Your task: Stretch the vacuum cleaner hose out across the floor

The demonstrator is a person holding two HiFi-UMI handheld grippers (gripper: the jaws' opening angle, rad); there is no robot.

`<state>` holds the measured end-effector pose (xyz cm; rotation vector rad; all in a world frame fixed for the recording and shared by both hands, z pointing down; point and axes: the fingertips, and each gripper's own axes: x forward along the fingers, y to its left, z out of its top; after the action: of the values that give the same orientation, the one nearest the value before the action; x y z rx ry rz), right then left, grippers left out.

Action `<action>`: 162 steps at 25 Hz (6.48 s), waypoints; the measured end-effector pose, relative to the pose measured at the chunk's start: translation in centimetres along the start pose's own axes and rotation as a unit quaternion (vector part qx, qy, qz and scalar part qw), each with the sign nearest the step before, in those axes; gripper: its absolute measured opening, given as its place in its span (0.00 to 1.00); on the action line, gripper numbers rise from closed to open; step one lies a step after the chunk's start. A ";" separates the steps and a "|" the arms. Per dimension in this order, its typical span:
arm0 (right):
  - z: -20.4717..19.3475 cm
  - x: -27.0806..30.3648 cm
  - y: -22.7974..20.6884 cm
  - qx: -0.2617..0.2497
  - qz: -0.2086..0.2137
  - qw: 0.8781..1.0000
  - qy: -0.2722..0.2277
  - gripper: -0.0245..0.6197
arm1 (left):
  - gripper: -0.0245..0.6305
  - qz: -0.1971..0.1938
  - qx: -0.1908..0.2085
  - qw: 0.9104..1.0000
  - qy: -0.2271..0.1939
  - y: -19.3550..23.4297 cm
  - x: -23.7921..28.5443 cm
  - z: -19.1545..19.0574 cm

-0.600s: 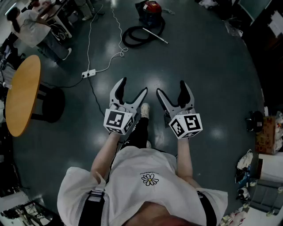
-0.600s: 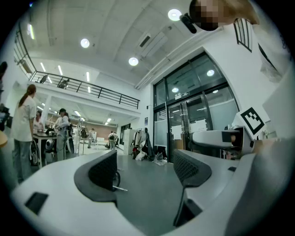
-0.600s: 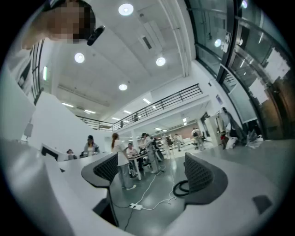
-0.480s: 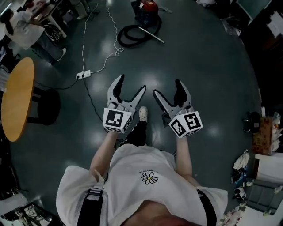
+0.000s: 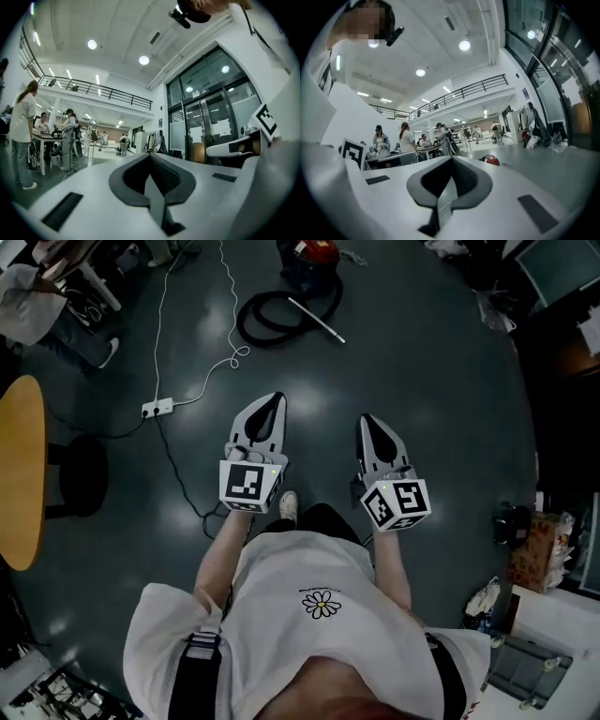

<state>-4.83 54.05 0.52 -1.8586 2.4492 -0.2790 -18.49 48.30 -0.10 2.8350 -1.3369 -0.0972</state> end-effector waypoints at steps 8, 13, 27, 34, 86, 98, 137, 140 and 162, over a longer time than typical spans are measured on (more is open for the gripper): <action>-1.2 13.4 -7.7 0.098 0.053 0.993 0.034 0.06 | 0.05 0.010 -0.034 0.999 0.040 6.6 12.6 -4.0; -3.5 26.3 -16.1 0.080 0.051 0.993 0.065 0.06 | 0.05 0.004 -0.029 0.998 0.049 12.0 25.7 -7.2; 0.9 50.7 -28.2 0.112 0.074 0.987 0.094 0.06 | 0.05 0.063 -0.032 0.993 0.097 27.5 48.8 -6.0; 1.5 61.5 -33.6 0.178 0.087 0.976 0.094 0.07 | 0.05 0.030 -0.068 0.994 0.079 34.7 61.0 -9.1; -64.3 95.2 -65.5 -0.220 0.017 0.956 0.192 0.06 | 0.31 -0.337 -0.170 0.906 0.192 31.3 78.1 -93.9; -68.6 91.7 -62.8 -0.068 0.031 0.979 0.191 0.06 | 0.50 -0.312 0.340 0.864 0.202 46.5 86.9 -94.7; -75.1 93.2 -61.0 -0.074 0.050 0.957 0.275 0.06 | 0.26 0.175 0.372 0.723 0.555 93.9 76.6 -95.3; -75.6 94.6 -59.9 -0.065 0.055 0.957 0.278 0.06 | 0.26 0.143 0.361 0.679 0.623 93.9 73.9 -101.2; -77.2 93.5 -63.8 0.099 -0.021 0.954 0.283 0.06 | 0.44 0.272 0.181 0.738 0.590 94.9 74.0 -103.4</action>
<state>18.39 -43.65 93.72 -1.9442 2.5678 -1.1608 -38.61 -71.30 102.15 1.6866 -1.6703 1.7417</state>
